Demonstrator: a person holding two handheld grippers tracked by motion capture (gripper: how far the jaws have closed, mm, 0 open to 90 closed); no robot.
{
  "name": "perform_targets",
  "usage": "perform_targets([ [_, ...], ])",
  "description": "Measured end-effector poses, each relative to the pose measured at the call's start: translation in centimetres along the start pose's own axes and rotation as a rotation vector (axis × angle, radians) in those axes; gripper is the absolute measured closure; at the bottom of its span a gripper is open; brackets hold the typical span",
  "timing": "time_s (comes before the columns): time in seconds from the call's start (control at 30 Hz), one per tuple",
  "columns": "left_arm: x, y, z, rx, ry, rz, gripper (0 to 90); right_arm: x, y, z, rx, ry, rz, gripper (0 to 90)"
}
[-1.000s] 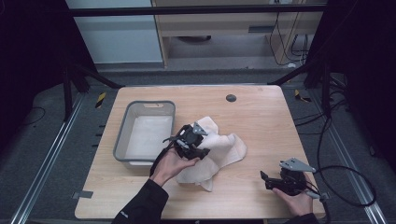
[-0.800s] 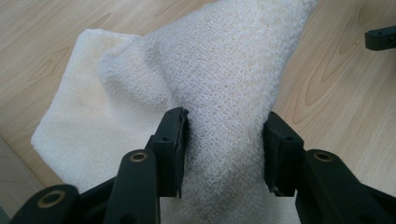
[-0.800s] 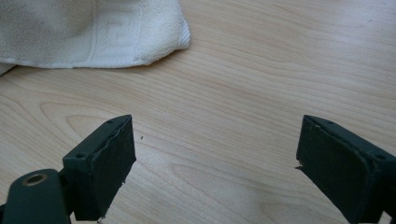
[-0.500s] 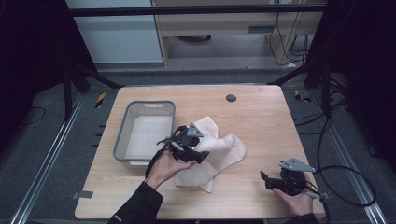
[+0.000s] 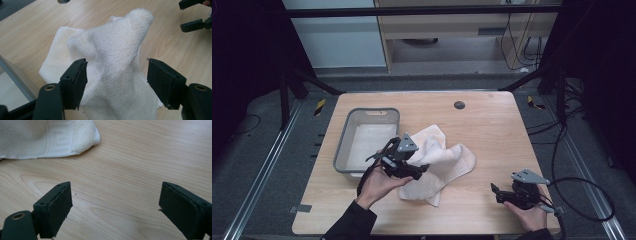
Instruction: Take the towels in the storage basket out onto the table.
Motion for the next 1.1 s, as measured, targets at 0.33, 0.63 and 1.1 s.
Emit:
perform_targets([
  [0.33,1.8,-0.7,-2.8,0.035,0.102,0.061,26.3,0.0,0.0,0.0,0.000,-0.001,-0.002,11.1],
  [0.63,4.0,-1.7,-5.4,0.082,0.160,0.126,24.5,0.0,0.0,0.0,0.002,-0.003,-0.004,10.8],
  [1.1,6.9,-4.6,-9.6,0.209,0.207,0.242,24.4,0.2,0.0,0.0,-0.010,-0.004,-0.001,10.3],
])
Point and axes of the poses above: each handheld gripper's, and its own axes: x roughly backward along the jaws, z roughly out of its top, y roughly to its right, the point moved 3 cm from there along -x, roughly forward along the jaws, and after that the axes turned 1 degree about -z, right-handed, at the moved point
